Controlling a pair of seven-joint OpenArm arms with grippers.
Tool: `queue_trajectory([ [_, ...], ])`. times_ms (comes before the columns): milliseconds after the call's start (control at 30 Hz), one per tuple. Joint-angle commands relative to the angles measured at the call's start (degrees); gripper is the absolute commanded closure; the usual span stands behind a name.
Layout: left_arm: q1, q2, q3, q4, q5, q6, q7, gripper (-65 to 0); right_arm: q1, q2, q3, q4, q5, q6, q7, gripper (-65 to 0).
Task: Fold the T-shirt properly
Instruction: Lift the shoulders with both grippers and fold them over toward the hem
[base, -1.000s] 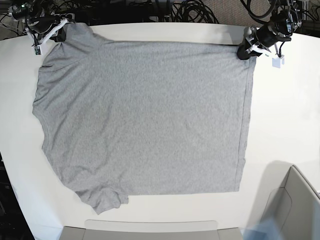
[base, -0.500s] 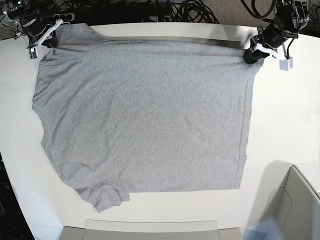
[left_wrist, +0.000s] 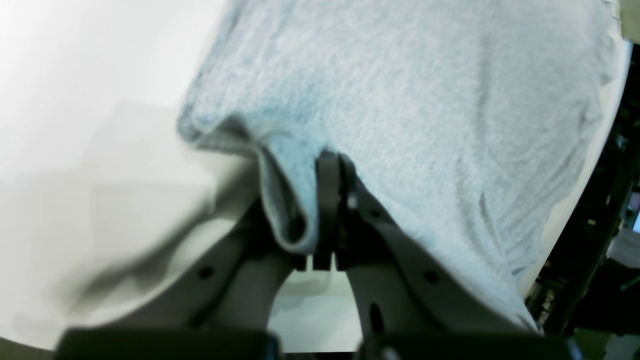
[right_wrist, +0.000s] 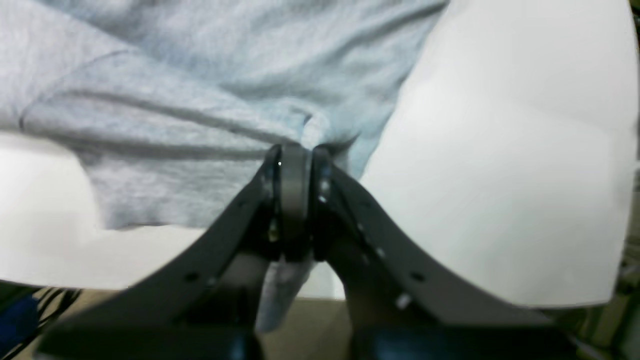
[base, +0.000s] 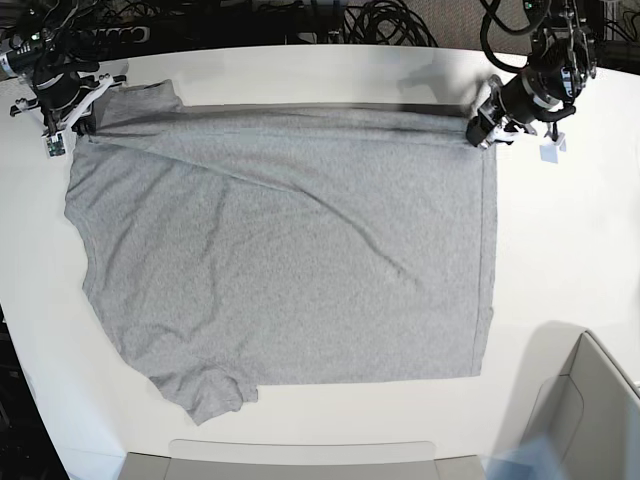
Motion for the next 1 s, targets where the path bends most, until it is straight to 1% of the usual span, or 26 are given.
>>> queue_trajectory([
  [0,-0.3,-0.8,0.1,2.2,-1.1,2.1,-0.4,0.0,0.2,1.4,-0.3,0.9,0.1,0.6,1.1,0.0],
  [67,-1.6,-1.0,1.0,3.7,-1.1,5.7,-0.4,0.0,1.8,2.2,-1.7,0.9,-1.3,0.6,1.1,0.0],
  [100,-2.5,-1.1,1.6,3.9,-1.1,7.1,-0.4,0.0,2.3,2.2,-2.3,0.9,-2.4,0.6,1.1,0.0],
  [133,-3.4,-1.9,2.2,3.8,-1.1,8.5,-0.4,0.0,3.2,2.2,-3.2,0.9,-3.8,0.6,1.3,0.0],
  [200,-4.9,-3.4,3.9,3.5,-1.0,10.6,-0.4,0.0,5.1,2.2,-4.7,0.7,-6.1,0.6,1.3,0.0],
  [267,-6.6,-4.2,5.7,3.5,0.8,12.5,-0.4,0.0,7.2,2.2,-6.6,0.3,-8.5,0.6,1.2,0.0],
  [400,-10.0,-4.5,7.5,3.5,5.1,15.9,-0.3,0.0,11.0,2.2,-10.5,-1.3,-13.1,0.6,1.4,0.0],
  [467,-11.9,-4.5,8.3,3.3,6.9,16.2,1.0,0.0,13.0,2.2,-11.8,-2.4,-14.9,0.6,1.4,0.0],
  [567,-16.1,-4.2,8.6,1.8,9.4,16.1,5.0,0.0,15.6,2.9,-14.2,-4.4,-17.2,0.6,1.5,0.0],
  [700,-19.3,-4.2,9.9,-0.2,11.1,16.1,5.2,0.0,18.5,3.8,-15.8,-7.3,-18.5,0.6,1.6,0.0],
  [967,-26.6,-4.4,12.6,-8.3,11.5,16.1,5.2,0.0,25.3,6.6,-18.1,-13.6,-18.8,0.6,1.7,0.0],
])
